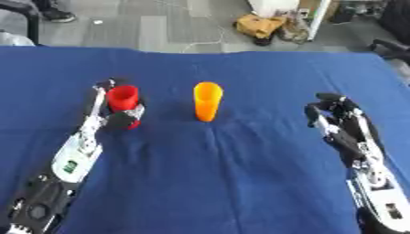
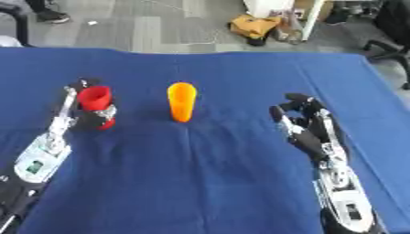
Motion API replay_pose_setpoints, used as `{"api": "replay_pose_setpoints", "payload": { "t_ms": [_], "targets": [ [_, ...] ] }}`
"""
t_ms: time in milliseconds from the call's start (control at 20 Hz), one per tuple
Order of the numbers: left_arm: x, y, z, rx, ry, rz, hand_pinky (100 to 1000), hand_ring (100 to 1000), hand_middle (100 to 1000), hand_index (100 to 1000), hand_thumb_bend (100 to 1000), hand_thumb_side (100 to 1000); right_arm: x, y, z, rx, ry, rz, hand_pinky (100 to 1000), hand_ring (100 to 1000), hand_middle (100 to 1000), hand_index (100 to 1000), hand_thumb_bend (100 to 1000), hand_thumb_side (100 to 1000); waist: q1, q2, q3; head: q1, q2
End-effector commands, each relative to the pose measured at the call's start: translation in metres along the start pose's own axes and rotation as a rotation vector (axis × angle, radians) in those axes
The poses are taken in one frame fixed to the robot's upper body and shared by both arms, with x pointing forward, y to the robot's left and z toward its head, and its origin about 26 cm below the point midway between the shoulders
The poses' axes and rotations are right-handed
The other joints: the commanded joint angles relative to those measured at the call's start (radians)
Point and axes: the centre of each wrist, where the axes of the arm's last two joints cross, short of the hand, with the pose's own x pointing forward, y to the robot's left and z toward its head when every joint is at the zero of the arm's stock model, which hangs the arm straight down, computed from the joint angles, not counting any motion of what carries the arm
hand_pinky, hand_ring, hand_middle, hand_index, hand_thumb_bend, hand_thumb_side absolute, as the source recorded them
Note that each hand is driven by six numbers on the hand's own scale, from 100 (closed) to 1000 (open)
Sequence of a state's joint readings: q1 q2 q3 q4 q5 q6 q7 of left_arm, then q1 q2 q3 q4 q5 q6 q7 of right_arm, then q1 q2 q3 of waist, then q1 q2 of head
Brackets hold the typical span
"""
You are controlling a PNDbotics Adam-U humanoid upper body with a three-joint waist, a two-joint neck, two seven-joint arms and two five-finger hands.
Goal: Pour the contents of one cup into another cup.
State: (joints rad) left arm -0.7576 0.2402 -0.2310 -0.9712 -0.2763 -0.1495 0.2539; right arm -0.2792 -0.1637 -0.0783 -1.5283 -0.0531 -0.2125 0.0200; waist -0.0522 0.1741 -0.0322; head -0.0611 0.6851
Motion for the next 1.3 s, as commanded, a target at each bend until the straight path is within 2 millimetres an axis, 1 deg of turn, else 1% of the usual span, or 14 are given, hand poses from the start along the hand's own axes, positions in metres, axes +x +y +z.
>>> {"api": "replay_pose_setpoints", "payload": {
  "t_ms": [50, 200, 250, 300, 450, 700, 800, 950, 1000, 1150, 1300],
  "targets": [
    [0.018, 0.018, -0.006, 0.039, -0.070, 0.003, 192, 450, 504, 780, 145, 120, 0.006, -0.010, -0.009, 0.023, -0.021, 0.053, 439, 706, 510, 718, 520, 349, 0.004, -0.019, 0.007, -0.006, 0.008],
    [0.029, 0.023, -0.004, 0.032, -0.105, 0.016, 193, 451, 505, 782, 144, 118, 0.004, -0.018, -0.014, 0.049, -0.019, 0.093, 437, 707, 510, 717, 524, 354, 0.007, -0.022, 0.019, -0.010, 0.011],
    [0.032, 0.024, -0.002, 0.030, -0.116, 0.020, 194, 451, 505, 781, 141, 118, 0.004, -0.022, -0.016, 0.057, -0.018, 0.110, 435, 709, 524, 739, 517, 365, 0.009, -0.024, 0.024, -0.012, 0.013],
    [0.037, 0.026, 0.000, 0.026, -0.133, 0.025, 195, 452, 506, 782, 143, 119, 0.003, -0.027, -0.019, 0.069, -0.017, 0.136, 436, 712, 529, 744, 536, 367, 0.011, -0.026, 0.031, -0.014, 0.014],
    [0.052, 0.030, 0.005, 0.010, -0.177, 0.049, 196, 452, 505, 782, 138, 120, 0.000, -0.038, -0.027, 0.095, -0.013, 0.194, 437, 723, 550, 756, 543, 372, 0.016, -0.030, 0.048, -0.019, 0.018],
    [0.081, 0.033, 0.014, -0.021, -0.252, 0.093, 198, 452, 505, 782, 145, 123, -0.012, -0.051, -0.039, 0.152, 0.011, 0.289, 446, 760, 595, 790, 566, 393, 0.028, -0.034, 0.074, -0.035, 0.021],
    [0.088, 0.034, 0.016, -0.028, -0.265, 0.105, 198, 452, 505, 782, 145, 123, -0.016, -0.054, -0.042, 0.165, 0.014, 0.308, 446, 760, 595, 790, 566, 393, 0.030, -0.035, 0.079, -0.038, 0.021],
    [0.092, 0.035, 0.017, -0.030, -0.267, 0.109, 198, 452, 505, 782, 145, 123, -0.019, -0.055, -0.042, 0.168, 0.013, 0.314, 446, 760, 595, 790, 566, 393, 0.030, -0.035, 0.080, -0.038, 0.021],
    [0.094, 0.035, 0.017, -0.033, -0.272, 0.112, 207, 455, 507, 783, 152, 132, -0.020, -0.055, -0.042, 0.172, 0.012, 0.317, 470, 810, 640, 810, 603, 413, 0.032, -0.036, 0.082, -0.039, 0.021],
    [0.114, 0.020, 0.023, -0.090, -0.353, 0.181, 210, 457, 509, 784, 155, 137, -0.019, -0.054, -0.056, 0.209, 0.008, 0.361, 482, 834, 663, 817, 625, 420, 0.046, -0.037, 0.112, -0.061, 0.018],
    [0.130, 0.019, 0.030, -0.120, -0.392, 0.216, 210, 457, 509, 784, 156, 139, -0.021, -0.050, -0.068, 0.228, -0.002, 0.389, 485, 835, 666, 820, 634, 421, 0.052, -0.035, 0.123, -0.071, 0.014]
  ]
}}
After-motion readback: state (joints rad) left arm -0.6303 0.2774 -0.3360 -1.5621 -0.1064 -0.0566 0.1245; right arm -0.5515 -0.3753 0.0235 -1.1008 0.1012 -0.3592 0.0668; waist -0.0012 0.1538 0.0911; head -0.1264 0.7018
